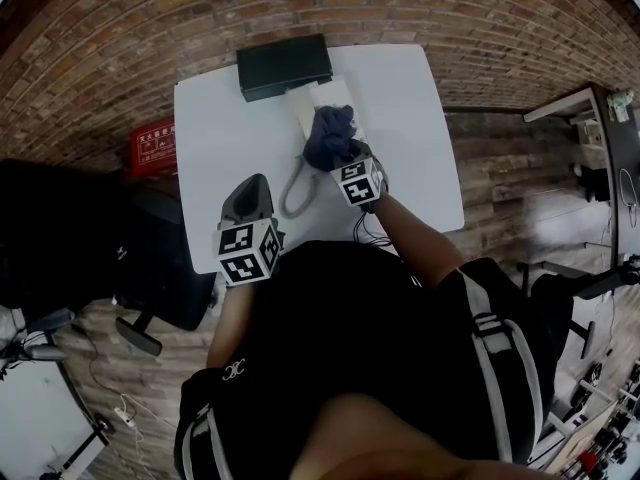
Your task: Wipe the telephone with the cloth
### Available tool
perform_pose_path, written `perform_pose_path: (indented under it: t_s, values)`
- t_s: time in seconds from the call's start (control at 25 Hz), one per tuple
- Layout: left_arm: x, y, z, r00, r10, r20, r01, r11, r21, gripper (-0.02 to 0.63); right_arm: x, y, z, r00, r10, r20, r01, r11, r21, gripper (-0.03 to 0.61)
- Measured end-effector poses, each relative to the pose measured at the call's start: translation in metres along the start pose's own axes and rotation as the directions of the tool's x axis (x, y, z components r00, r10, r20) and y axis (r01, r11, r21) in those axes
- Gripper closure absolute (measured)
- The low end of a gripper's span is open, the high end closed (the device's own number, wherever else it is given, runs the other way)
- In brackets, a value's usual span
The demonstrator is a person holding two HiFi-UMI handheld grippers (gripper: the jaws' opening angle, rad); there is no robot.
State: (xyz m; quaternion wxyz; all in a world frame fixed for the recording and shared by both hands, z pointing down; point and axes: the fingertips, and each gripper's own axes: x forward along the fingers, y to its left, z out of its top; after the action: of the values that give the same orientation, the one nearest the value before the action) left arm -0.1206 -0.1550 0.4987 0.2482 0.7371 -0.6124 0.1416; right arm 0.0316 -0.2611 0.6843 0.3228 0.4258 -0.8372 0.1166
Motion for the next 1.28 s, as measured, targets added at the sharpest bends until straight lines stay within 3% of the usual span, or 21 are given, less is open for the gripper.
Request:
perform_pose_path:
  t_s: [0.48,0.72,1.12,1.28]
  values:
    - [0.000,0.006,0.001,1.000,0.021,-0.013,-0.021,1.000,-0.001,0.614,0.047,-0.029,0.063,0.997,-0.039,0.069,0.040,0.999,-0.004,0.545]
    - [-0.001,0.008,0.000,0.999,0.033,-0.013,-0.033,0.999,-0.004,0.614,0.065,-0.040,0.082,0.999,-0.036,0.002,0.036,0.999,0.041,0.545]
    - [-0.002,0.005,0.000,1.000,0.029,-0.013,-0.028,1.000,0.006,0.614,0.083,-0.054,0.101,0.998,-0.064,-0.020,0.065,0.996,0.065,0.545]
    - [-0.005,0.012,0.002,0.999,0.041,-0.005,-0.041,0.999,-0.006,0.614,0.079,-0.055,0.100,0.998,-0.068,-0.014,0.069,0.997,0.026,0.545]
